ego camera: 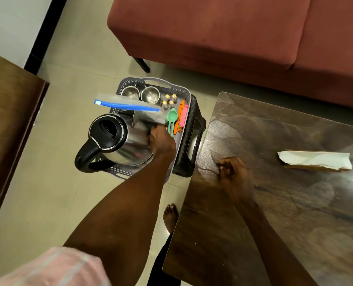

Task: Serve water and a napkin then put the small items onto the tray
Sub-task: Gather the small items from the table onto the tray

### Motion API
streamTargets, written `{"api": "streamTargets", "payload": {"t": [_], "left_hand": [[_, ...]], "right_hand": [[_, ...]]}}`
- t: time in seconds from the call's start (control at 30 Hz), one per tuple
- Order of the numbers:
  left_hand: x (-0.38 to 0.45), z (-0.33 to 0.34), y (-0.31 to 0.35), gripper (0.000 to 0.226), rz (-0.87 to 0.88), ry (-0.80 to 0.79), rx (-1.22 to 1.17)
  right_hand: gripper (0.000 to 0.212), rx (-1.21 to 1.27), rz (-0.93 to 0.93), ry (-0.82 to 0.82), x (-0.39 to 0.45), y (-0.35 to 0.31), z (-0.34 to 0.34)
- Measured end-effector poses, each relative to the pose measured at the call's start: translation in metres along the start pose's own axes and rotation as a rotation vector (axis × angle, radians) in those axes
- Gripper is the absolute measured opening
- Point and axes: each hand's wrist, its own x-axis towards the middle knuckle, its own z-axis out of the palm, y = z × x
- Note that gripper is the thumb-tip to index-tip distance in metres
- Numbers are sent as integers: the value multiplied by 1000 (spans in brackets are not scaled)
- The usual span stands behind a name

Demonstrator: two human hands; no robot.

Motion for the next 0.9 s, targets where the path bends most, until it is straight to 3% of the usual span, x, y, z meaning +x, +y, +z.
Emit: {"api": "streamTargets", "payload": {"t": [0.2, 0.47, 0.63, 0.9], "left_hand": [[-37, -1, -7, 20, 212, 59, 85], [-121, 15, 26, 24, 493, 63, -21], [-178, 41, 55, 30, 648, -132, -24], [-275, 110, 105, 41, 878, -377, 117]], "right_hand": [[24, -5, 41, 28, -8, -14, -2], [35, 10, 220, 136, -27, -25, -39], [40, -43, 275, 362, -51, -9, -80], [51, -253, 595, 502, -122, 72, -181]]}}
